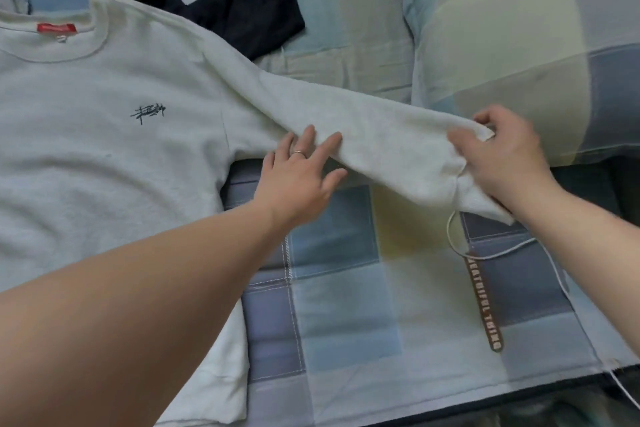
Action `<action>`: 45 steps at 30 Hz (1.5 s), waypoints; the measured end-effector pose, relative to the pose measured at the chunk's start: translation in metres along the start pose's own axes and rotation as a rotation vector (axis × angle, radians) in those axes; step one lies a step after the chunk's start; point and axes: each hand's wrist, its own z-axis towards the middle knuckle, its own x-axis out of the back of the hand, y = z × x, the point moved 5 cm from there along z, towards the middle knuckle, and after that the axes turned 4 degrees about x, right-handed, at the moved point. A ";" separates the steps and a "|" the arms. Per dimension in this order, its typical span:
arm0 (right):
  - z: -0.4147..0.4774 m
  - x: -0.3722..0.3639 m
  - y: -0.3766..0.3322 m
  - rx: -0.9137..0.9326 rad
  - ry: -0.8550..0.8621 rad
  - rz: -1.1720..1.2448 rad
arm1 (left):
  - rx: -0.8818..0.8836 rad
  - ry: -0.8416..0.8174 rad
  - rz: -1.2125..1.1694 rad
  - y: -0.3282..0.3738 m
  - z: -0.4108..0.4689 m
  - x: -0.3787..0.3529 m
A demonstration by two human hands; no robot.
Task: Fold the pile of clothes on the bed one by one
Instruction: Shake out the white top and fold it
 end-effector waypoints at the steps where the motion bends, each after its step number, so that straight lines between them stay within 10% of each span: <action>1: 0.011 0.011 0.000 -0.025 -0.072 -0.035 | -0.008 -0.003 0.005 0.009 0.011 0.001; 13: 0.050 0.037 0.002 0.323 -0.473 -0.933 | -0.002 -0.070 -0.059 0.055 0.090 0.003; 22: 0.050 0.042 0.020 -0.255 -0.189 0.194 | 0.342 0.186 -0.543 0.044 0.091 0.023; 29: 0.040 0.042 0.039 -0.318 -0.349 0.233 | 0.578 0.237 -0.632 0.045 0.086 0.016; 40: -0.001 0.026 0.083 -0.545 -0.328 0.512 | -0.208 -0.250 -0.061 0.101 0.059 -0.035; 45: -0.018 0.016 0.104 -0.451 -0.193 0.420 | -0.346 -0.011 0.036 0.106 0.040 -0.037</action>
